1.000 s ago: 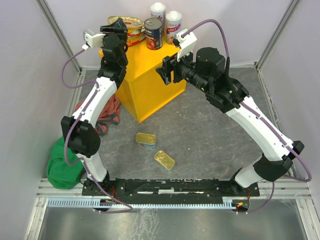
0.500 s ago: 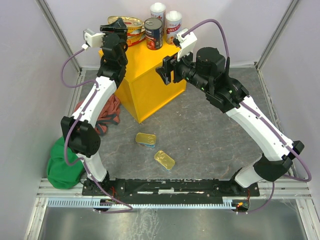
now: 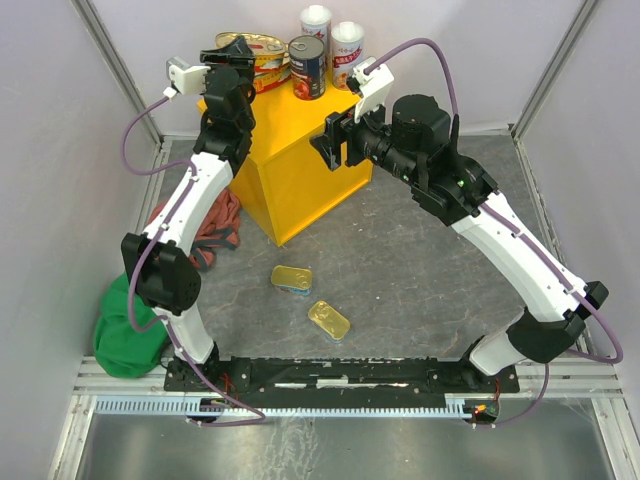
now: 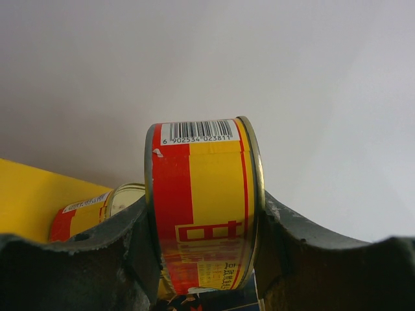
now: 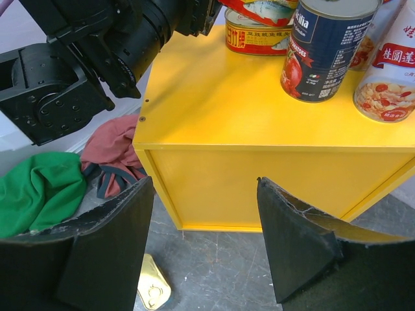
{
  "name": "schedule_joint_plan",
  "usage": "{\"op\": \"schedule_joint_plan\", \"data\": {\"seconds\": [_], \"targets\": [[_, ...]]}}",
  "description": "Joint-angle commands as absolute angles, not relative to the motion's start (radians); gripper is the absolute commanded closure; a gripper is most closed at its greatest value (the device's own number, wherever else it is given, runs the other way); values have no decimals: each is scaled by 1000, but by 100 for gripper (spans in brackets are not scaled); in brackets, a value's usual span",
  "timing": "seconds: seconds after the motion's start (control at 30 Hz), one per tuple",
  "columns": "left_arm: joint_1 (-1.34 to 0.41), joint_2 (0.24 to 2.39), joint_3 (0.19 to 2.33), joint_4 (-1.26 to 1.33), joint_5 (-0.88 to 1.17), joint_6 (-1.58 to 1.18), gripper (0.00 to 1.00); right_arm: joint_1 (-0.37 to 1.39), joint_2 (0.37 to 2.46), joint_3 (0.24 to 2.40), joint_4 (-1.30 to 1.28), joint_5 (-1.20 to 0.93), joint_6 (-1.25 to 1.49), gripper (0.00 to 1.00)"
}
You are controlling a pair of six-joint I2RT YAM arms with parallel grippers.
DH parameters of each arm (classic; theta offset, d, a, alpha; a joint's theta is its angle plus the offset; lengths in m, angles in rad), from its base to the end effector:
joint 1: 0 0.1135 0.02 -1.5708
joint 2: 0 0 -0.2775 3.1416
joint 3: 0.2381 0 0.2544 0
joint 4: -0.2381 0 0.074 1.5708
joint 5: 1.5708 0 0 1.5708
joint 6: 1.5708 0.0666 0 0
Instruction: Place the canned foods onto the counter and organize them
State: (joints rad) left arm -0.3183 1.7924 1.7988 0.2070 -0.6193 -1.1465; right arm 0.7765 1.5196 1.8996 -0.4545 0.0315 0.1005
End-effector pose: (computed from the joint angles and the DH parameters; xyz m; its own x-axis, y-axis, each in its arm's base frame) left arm 0.4425 -0.1051 0.4730 0.3416 -0.8939 -0.2903 0.0664 0.3311 -0.9413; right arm 0.2535 0.2461 0.5276 -0.1209 0.0219 -0.9924 -0.6693 0.7366 0.0977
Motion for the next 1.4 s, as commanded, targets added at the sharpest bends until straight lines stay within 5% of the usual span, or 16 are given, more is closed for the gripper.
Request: {"op": "schedule_joint_plan", "data": {"seconds": [0.0,1.37], "targets": [[-328,1729,1840,183,-619,-1116,44,770,1491,1906,-394,16,112,27],[-329,1684,1807,25,-629,-1079,43,764,1494,1892,-386,2,117,27]]}}
